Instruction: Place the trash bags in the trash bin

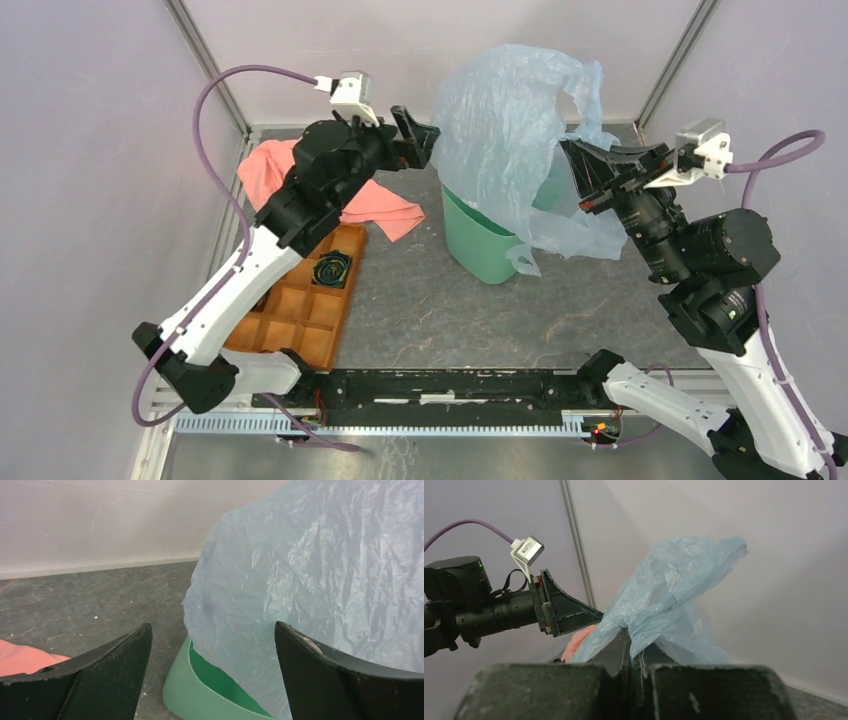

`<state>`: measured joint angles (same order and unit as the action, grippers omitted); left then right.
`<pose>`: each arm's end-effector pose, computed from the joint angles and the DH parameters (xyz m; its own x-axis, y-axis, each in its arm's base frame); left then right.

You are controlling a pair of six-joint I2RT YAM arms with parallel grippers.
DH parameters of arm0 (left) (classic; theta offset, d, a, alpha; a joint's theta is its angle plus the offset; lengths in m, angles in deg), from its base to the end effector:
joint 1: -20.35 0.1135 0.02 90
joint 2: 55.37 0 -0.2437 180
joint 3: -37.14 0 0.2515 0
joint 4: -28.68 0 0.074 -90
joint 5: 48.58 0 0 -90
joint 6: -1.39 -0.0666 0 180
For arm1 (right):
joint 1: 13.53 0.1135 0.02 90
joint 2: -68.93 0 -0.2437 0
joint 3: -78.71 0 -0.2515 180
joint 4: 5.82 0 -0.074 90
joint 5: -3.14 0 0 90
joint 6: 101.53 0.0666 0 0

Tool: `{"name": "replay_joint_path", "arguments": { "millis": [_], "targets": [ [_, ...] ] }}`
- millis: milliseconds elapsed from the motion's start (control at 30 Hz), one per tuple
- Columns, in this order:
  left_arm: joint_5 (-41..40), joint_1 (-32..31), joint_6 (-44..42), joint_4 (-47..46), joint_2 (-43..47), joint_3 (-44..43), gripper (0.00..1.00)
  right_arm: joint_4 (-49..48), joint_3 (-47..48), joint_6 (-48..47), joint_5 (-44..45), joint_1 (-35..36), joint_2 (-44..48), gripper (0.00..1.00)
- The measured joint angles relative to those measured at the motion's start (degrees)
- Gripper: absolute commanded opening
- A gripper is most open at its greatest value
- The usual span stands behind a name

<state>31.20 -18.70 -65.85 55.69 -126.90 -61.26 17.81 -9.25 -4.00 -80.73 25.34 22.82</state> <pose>0.2456 -0.1840 0.4580 -0.1883 -0.3375 -0.9223 0.4439 0.8084 -0.3865 0.1257 0.0922 0.5230 0.2212 0.3456 -0.9119 -0.5810 0.7977 0.1614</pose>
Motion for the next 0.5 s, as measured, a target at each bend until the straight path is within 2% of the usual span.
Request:
{"name": "replay_joint_path", "arguments": {
  "millis": [167, 267, 500],
  "targets": [
    [1.73, -0.07, 0.00, -3.26, -3.37, 0.04, 0.94, 0.04, 0.04, -0.07, 1.73, 0.00, -2.86, 0.00],
    [1.46, -0.83, -0.11, -5.86, -5.66, 0.04, 0.88, 0.48, -1.57, 0.04, 3.21, 0.00, -4.57, 0.01],
    [2.27, -6.21, -1.88, -7.69, -16.94, -2.34, 0.82, 2.01, -4.42, 0.15, 4.42, 0.00, -5.44, 0.00]
  ]
}}
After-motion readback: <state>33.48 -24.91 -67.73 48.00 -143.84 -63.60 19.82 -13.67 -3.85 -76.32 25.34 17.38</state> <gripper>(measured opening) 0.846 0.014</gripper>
